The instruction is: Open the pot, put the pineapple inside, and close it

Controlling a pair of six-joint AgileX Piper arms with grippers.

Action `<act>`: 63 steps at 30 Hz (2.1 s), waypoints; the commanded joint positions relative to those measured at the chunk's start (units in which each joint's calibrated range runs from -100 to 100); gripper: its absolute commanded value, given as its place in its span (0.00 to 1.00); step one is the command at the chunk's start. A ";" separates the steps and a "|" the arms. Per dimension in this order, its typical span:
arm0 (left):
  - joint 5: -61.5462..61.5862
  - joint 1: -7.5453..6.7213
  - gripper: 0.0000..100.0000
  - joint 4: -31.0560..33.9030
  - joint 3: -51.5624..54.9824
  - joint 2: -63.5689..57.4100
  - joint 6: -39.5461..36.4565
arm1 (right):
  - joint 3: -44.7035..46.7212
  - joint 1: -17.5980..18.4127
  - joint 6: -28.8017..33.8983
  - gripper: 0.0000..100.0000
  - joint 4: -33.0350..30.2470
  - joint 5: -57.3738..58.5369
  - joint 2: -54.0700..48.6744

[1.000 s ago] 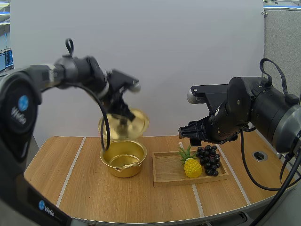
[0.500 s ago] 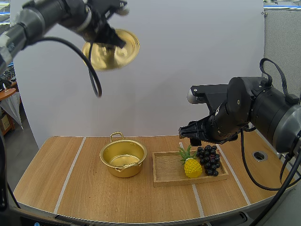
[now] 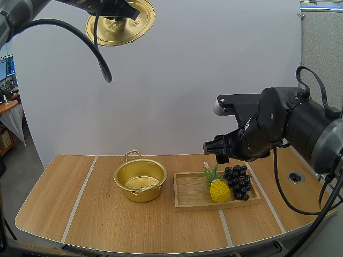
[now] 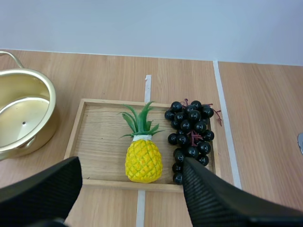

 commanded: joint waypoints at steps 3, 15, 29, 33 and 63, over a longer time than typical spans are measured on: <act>-2.50 -0.20 0.00 0.30 -0.60 -0.41 -0.54 | -0.45 0.13 0.16 1.00 0.11 -3.72 1.99; -2.50 -0.20 0.00 0.30 -0.60 -0.41 -0.54 | -0.45 0.13 0.16 1.00 0.11 -10.64 20.61; -2.50 -0.20 0.00 0.30 -0.60 -0.41 -0.54 | -0.45 0.13 0.16 1.00 0.11 -17.53 33.40; -2.50 -0.20 0.00 0.30 -0.60 -0.41 -0.54 | -0.45 0.13 0.16 1.00 0.11 -18.59 36.39; -2.50 -0.20 0.00 0.30 -0.60 -0.41 -0.54 | -0.22 -1.27 -0.68 1.00 0.33 -23.75 49.54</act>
